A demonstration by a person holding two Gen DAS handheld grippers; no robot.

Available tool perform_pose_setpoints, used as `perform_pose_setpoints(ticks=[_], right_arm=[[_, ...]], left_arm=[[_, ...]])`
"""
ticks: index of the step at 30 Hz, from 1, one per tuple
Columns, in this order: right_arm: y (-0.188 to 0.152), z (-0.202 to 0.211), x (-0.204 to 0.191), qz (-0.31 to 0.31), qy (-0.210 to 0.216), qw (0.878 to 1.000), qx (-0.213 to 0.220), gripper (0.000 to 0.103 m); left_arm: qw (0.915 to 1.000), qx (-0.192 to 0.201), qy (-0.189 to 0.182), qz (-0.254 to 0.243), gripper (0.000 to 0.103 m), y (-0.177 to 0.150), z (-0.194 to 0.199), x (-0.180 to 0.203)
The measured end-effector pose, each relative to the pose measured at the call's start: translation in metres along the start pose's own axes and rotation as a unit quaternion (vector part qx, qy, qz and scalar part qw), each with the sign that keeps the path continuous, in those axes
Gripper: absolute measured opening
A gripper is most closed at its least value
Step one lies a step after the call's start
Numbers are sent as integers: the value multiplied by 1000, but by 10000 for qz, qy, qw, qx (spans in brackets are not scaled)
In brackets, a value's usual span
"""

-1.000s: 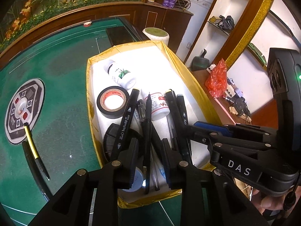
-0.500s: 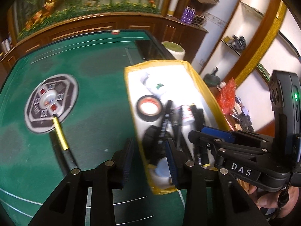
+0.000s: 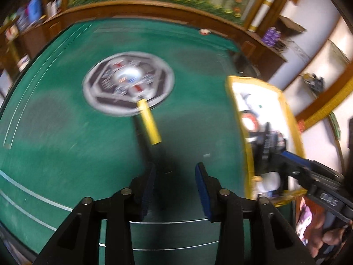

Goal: Organize rigid objects
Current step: 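Move the left tool back to the table and grasp a black marker, then grasp the yellow pen with the right tool while the left holds the marker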

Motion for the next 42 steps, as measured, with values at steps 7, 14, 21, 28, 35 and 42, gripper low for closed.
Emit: perform_pose_setpoints(ticks=[7,14,21,28,35,42], right_arm=[[-7,-11,-13,138,35,9997,-173,37],[-10,-9,-2,42,-30,9998,-183,37],[-12,-7,8,-39,-91,9998,-164,37],[-5,-14,-17,309,82,9993,-189,37],[11,-47,-59,531,484,9955,-610,37],[30,-108,-108,810,419,9900,-1077,37]], left_arm=[[9987,-298,83,399,45,-8,-19,-28],[9982,-465,256,261,45,-6,-38,-23],[9971,-482,537,255,45,2,-57,-35],[9963,-347,772,159,15,7,-56,-57],[9963,-221,804,195,15,-11,-39,-89],[9965,-181,810,-134,16,-16,-36,-88]])
Point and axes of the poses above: each gripper's, at about its wrist camera, not at the fingertips, and z roughly against the way its jaws point, x to its right, y to its top, the point moved 6 cm from there along -z, roughly the way its jaws point
